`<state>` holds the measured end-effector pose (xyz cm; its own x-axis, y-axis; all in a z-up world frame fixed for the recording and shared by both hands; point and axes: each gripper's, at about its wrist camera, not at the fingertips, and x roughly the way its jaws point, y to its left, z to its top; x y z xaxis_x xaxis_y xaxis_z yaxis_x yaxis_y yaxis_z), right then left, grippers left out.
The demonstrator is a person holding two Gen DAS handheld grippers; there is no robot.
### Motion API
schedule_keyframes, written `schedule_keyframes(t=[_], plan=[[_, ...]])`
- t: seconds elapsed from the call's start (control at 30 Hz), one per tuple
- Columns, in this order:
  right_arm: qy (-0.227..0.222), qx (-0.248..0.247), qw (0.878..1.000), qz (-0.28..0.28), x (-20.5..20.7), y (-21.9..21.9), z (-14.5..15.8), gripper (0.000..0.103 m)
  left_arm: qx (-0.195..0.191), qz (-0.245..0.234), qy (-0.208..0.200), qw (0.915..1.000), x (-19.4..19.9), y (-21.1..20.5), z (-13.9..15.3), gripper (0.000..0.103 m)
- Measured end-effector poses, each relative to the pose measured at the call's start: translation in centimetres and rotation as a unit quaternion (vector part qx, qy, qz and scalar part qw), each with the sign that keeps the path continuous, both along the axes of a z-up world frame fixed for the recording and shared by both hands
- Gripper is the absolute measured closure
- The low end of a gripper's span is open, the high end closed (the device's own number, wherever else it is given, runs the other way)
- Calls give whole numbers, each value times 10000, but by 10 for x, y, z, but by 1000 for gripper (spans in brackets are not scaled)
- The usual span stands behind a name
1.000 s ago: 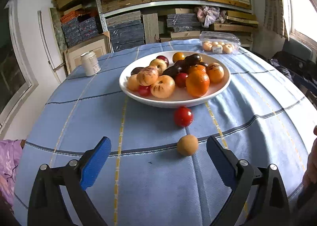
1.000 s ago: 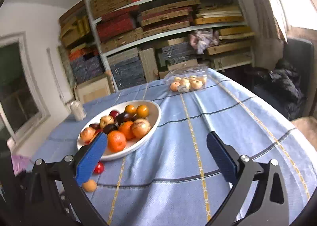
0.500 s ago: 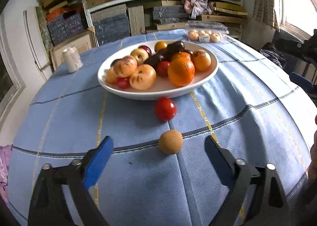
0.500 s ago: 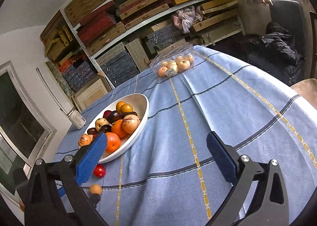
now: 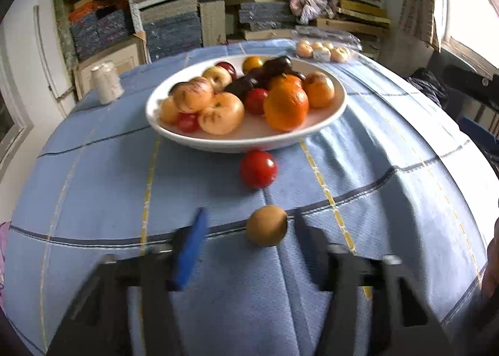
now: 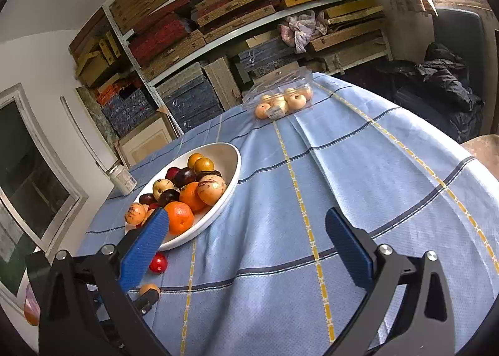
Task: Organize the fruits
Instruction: 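Grasp the tan round fruit on the cloth with the left tool, then grasp the last red tomato with the right tool while the left tool holds the tan fruit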
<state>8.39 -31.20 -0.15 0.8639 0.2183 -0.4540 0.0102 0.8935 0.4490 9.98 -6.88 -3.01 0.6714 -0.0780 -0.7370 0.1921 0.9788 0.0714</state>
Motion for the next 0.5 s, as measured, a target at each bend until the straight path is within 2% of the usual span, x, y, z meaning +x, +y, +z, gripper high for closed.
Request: schedule_keyframes(t=[0.07,0.23,0.37,0.5], plan=[[0,-67,10000,3,0,2,0,5,-101,-37,196,9997,6,1,-5,76],[15,-116,9999,22,1,4,-1,5,-187,-13,213,9996,6,4,-6,76],[34,-252,9996,99,3,10,-3,5,-184,41,14,9998,0,7,-1,76],[131,-552,9972,489,4,27,-8,5,-224,273,-268,9990,-6,22,12,76]])
